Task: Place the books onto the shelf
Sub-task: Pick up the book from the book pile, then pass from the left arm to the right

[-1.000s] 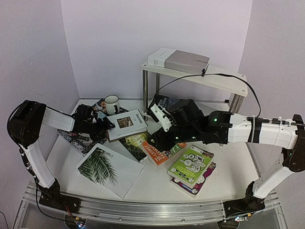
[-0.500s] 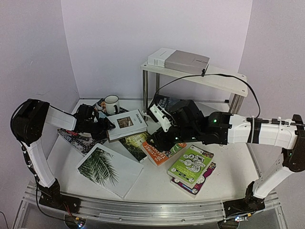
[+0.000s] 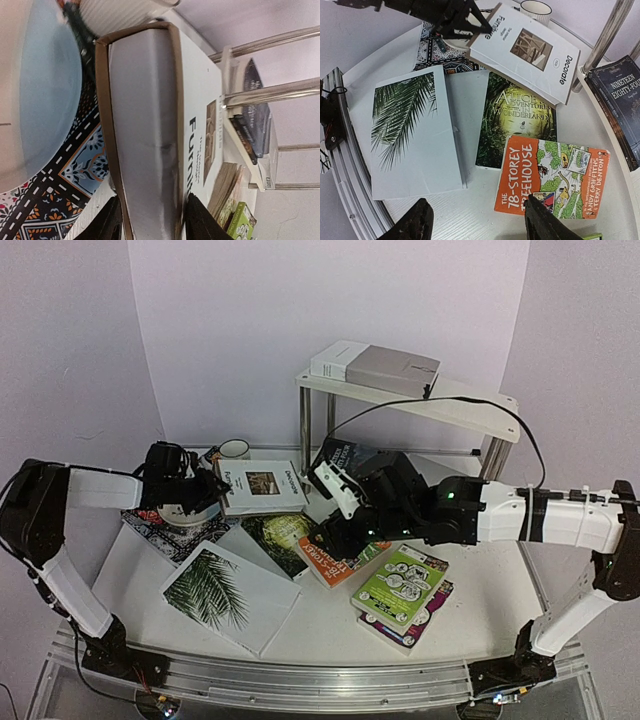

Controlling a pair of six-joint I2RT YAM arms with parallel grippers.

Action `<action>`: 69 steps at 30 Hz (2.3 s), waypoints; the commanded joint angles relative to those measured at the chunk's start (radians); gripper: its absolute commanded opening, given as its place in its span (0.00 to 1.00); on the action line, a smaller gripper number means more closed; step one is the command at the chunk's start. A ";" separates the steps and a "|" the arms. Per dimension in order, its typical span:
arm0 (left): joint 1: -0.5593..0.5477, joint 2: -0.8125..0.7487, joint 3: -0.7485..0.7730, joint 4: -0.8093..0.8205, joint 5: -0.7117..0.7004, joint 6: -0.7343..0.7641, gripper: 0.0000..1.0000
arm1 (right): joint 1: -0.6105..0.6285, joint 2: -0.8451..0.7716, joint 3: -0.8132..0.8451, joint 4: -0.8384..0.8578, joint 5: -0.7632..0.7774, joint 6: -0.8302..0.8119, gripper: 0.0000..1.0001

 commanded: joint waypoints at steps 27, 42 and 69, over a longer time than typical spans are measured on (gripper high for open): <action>-0.006 -0.738 -0.012 -0.476 0.240 0.454 0.36 | -0.001 0.039 0.238 -0.313 -0.256 -0.223 0.90; -0.006 -0.523 0.123 -0.441 0.648 0.405 0.34 | -0.047 -0.175 0.028 -0.256 -0.035 -0.550 0.92; -0.009 -0.414 0.209 -0.311 0.887 0.585 0.33 | -0.270 0.040 0.294 -0.291 -0.684 0.010 0.92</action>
